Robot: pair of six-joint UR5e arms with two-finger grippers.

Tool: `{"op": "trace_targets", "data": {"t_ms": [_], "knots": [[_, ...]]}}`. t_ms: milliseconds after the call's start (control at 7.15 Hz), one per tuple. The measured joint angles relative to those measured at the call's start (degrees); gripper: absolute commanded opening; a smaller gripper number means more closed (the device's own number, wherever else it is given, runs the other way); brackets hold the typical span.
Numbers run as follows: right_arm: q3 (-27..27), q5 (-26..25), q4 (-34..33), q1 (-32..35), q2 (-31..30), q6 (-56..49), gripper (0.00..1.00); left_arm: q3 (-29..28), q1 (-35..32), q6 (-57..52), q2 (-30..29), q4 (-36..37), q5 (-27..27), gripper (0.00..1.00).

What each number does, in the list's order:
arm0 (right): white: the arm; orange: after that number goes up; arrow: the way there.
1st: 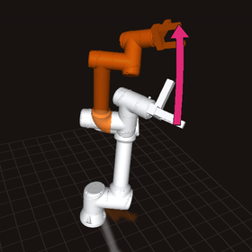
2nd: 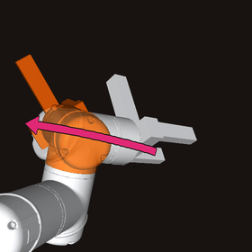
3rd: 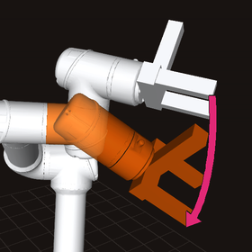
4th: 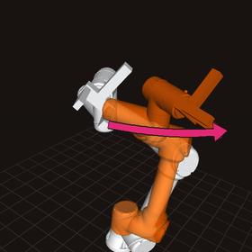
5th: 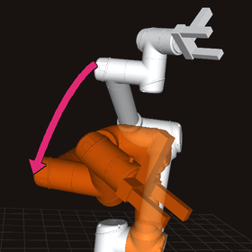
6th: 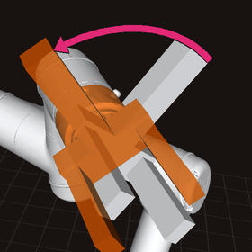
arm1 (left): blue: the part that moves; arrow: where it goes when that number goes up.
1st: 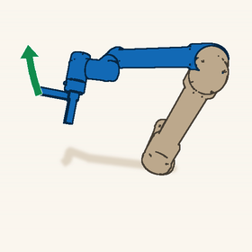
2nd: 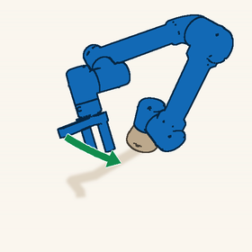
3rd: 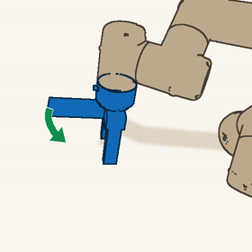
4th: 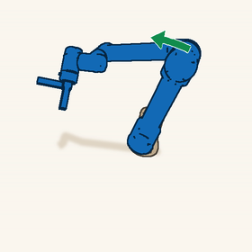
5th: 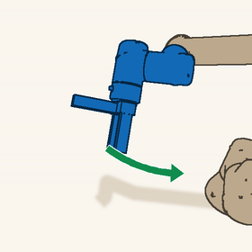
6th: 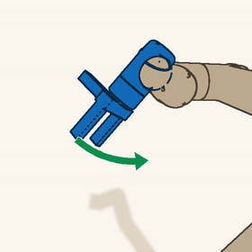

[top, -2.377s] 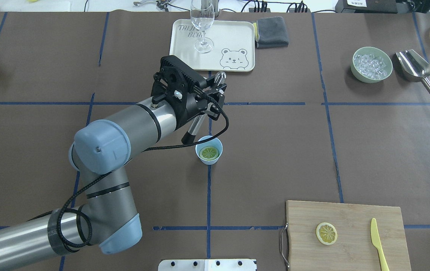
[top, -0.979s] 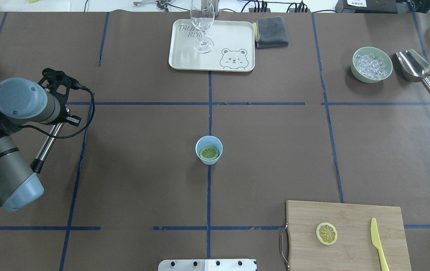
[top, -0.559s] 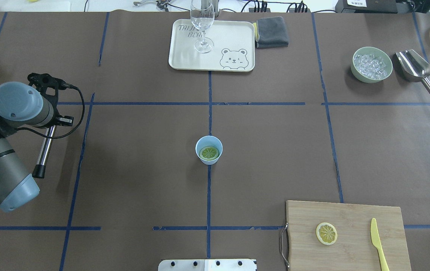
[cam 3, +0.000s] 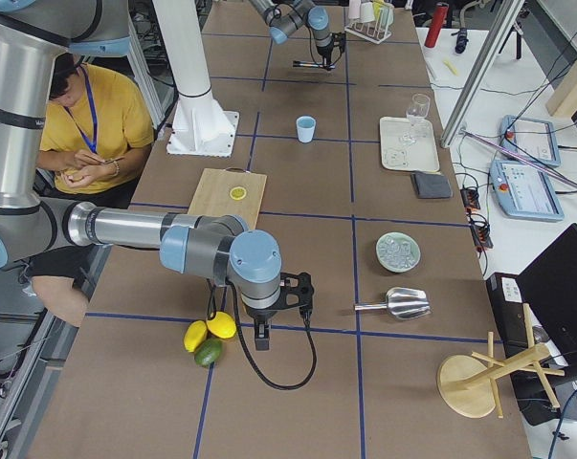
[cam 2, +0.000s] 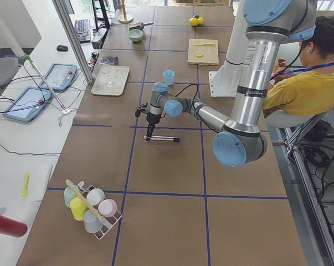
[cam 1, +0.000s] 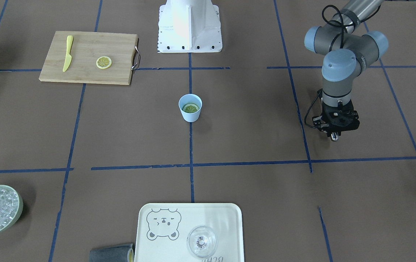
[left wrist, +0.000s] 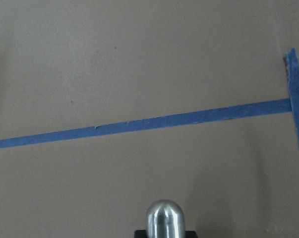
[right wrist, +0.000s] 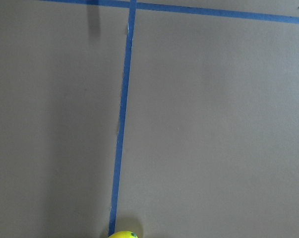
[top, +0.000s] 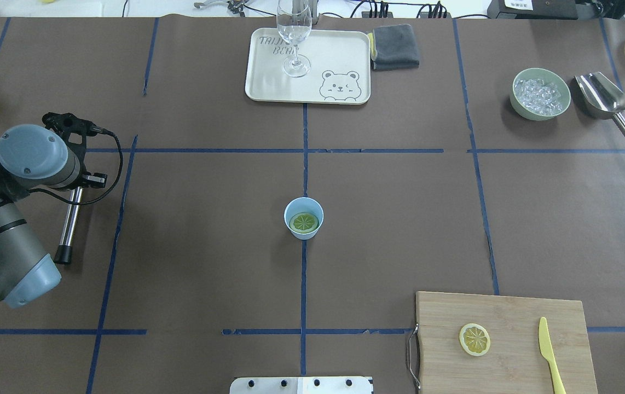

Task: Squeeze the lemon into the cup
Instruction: 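Lower the muddler upright onto the table and open the left gripper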

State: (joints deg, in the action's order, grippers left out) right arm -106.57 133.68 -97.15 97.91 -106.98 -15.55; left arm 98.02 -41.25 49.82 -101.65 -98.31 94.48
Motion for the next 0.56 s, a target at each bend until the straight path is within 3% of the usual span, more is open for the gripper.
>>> {"op": "trace_targets", "data": {"t_ms": [559], "knots": [[0.13,0.16,0.03,0.00,-0.15,0.08,1.00,4.06,-2.07,-6.30,0.09,0.00,2.01,1.00]]}}
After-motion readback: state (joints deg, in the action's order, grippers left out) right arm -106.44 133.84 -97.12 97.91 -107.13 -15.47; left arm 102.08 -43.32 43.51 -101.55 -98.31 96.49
